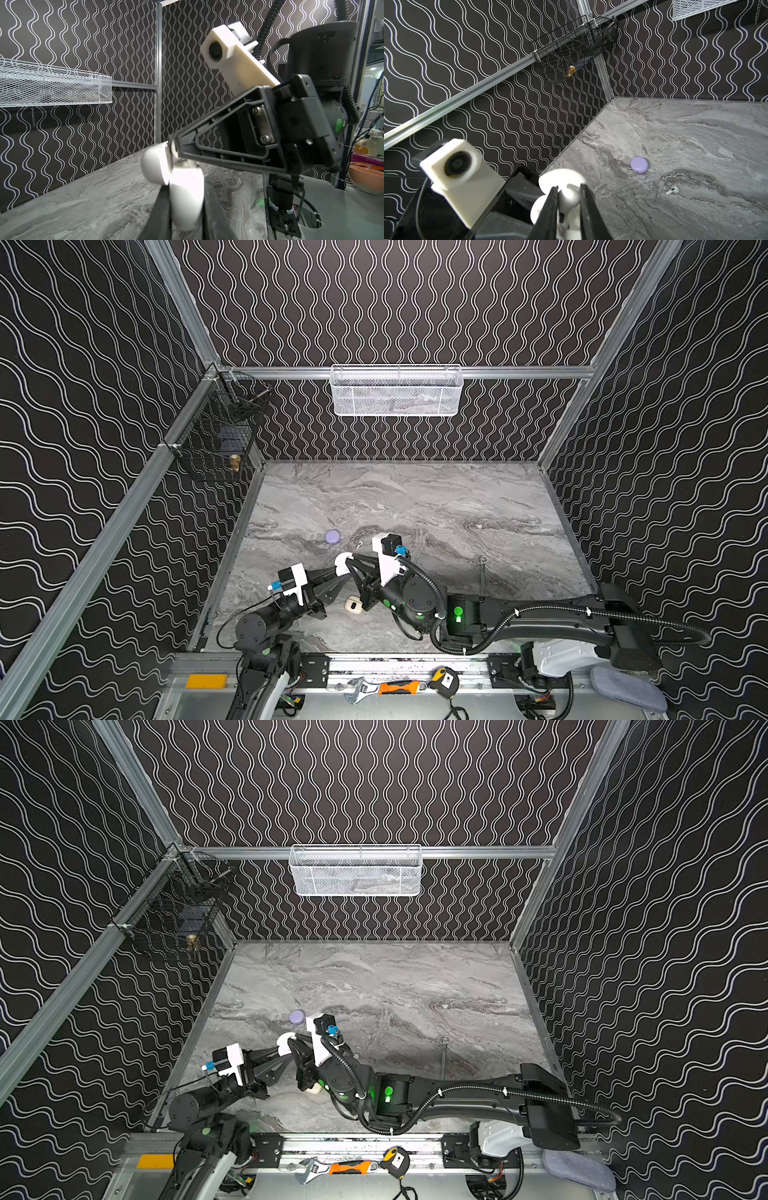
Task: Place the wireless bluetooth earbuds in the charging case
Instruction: 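Insert the earbud into the white case slot with the right gripper, then open the right gripper and move it back over the table earbuds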
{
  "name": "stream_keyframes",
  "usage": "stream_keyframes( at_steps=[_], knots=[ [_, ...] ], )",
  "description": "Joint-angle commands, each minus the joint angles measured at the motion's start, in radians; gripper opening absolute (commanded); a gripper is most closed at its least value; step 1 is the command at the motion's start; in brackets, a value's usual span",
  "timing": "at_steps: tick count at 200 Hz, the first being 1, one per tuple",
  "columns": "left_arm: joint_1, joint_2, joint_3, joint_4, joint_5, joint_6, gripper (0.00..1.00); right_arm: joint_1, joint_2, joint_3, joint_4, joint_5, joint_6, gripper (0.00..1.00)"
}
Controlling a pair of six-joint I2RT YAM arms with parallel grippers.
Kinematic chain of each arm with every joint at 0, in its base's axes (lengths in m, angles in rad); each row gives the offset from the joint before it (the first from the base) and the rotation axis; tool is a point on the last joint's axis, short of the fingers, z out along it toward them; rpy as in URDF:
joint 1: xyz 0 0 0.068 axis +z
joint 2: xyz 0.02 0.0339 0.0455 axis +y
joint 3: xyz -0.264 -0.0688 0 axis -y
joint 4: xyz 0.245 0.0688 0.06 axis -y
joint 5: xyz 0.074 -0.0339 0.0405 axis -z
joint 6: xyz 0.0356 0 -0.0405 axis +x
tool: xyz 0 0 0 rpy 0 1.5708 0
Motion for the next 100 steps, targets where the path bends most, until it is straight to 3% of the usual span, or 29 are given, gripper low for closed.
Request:
stream_keyframes(
  at_steps=[1,45,100],
  knots=[
    [0.001,-0.004,0.012,0.054,-0.004,0.006,0.0,0.009,-0.01,-0.015,0.007,0.008,-0.009,0.28],
    [0.001,-0.015,0.018,0.023,-0.009,0.019,0.0,0.015,-0.054,-0.055,0.014,0.053,-0.026,0.47],
    [0.001,-0.015,0.027,-0.071,-0.058,0.078,0.0,0.015,-0.159,-0.088,0.002,0.135,-0.11,0.5]
  ],
)
